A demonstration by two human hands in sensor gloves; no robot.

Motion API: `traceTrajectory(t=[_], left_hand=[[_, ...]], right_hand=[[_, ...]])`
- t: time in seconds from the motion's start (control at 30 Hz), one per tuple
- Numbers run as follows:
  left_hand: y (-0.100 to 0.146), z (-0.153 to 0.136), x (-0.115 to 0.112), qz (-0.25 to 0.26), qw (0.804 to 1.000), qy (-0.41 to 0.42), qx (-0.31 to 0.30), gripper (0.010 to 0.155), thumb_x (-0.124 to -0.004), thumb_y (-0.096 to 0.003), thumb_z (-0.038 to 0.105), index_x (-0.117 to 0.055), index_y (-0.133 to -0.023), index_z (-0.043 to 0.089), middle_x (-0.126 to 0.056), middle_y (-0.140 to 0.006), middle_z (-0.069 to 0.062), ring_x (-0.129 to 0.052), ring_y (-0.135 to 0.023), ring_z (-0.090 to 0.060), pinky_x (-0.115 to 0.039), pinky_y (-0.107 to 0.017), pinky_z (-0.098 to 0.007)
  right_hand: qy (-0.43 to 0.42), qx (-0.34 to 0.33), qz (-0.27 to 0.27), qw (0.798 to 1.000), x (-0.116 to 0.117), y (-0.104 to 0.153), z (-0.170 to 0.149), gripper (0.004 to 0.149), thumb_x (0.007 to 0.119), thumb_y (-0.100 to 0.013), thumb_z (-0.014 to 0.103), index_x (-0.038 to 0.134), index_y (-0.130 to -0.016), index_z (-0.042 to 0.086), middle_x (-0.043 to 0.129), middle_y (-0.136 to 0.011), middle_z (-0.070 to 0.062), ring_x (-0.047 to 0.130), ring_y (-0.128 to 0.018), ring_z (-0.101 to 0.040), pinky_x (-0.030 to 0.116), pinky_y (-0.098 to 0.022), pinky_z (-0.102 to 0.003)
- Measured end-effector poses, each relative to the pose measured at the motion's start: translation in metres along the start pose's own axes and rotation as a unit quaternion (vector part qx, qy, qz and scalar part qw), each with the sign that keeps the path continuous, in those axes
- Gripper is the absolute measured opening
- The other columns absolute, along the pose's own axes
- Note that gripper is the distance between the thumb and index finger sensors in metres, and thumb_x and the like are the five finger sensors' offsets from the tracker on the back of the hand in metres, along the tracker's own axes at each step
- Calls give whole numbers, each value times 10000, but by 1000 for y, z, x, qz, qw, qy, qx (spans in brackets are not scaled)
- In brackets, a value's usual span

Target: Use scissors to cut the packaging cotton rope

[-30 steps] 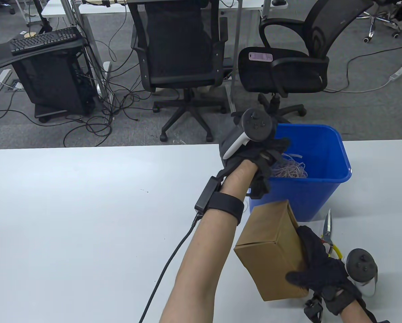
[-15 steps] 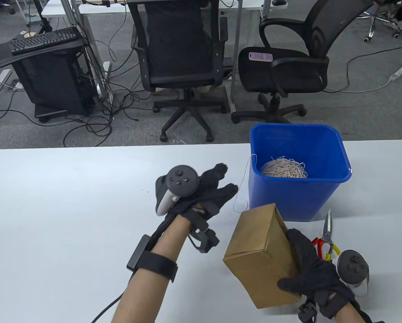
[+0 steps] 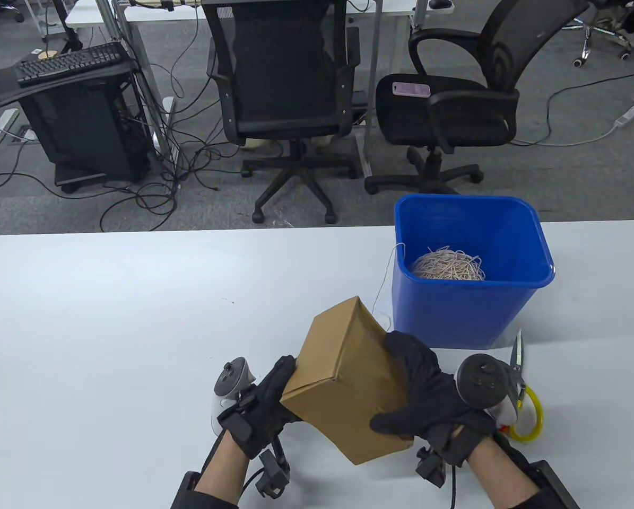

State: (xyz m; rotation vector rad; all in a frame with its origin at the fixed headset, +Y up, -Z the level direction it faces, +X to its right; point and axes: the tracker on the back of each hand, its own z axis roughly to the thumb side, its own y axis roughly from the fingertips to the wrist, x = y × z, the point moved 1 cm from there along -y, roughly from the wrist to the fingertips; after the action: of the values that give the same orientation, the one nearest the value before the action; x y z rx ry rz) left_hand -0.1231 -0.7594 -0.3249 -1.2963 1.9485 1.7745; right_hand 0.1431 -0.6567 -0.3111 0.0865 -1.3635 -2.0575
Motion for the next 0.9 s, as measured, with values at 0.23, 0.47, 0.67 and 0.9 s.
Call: traceTrajectory(t=[0.23, 0.47, 0.67, 0.9], left_hand=[[14, -10, 23, 20, 996, 62, -56, 998, -500, -577, 778, -34, -1117, 79, -214, -1062, -431, -475, -956, -711, -563, -620, -744], [14, -18, 33, 57, 985, 126, -103, 994, -502, -580, 746, 55, -1093, 102, -119, -1067, -418, -370, -976, -724, -530, -660, -740], [10, -14, 31, 73, 977, 140, -143, 983, -463, -583, 727, 163, -1035, 119, 2, -1051, -400, -263, -991, -720, -486, -715, -718], [11, -16, 32, 97, 972, 153, -147, 973, -446, -578, 704, 204, -998, 115, 53, -1028, -404, -203, -971, -739, -447, -726, -718]], right_hand=[[31, 2, 6, 999, 21, -38, 18, 1094, 994, -344, 588, 468, -1101, -2, 245, -1110, -414, 200, -962, -659, 438, -502, -915], [231, -69, -72, 968, 44, -45, 63, 705, 940, -408, 350, 753, -1004, 23, 697, -1056, -368, 649, -881, -661, 617, -415, -878], [466, -174, -121, 859, 84, -42, 91, 664, 884, -444, 290, 734, -981, -69, 821, -944, -392, 841, -745, -597, 731, -442, -745], [599, -96, -30, 795, 130, -49, 69, 1362, 864, -345, 718, 76, -1066, -126, 207, -1105, -465, 366, -935, -693, 463, -551, -862]])
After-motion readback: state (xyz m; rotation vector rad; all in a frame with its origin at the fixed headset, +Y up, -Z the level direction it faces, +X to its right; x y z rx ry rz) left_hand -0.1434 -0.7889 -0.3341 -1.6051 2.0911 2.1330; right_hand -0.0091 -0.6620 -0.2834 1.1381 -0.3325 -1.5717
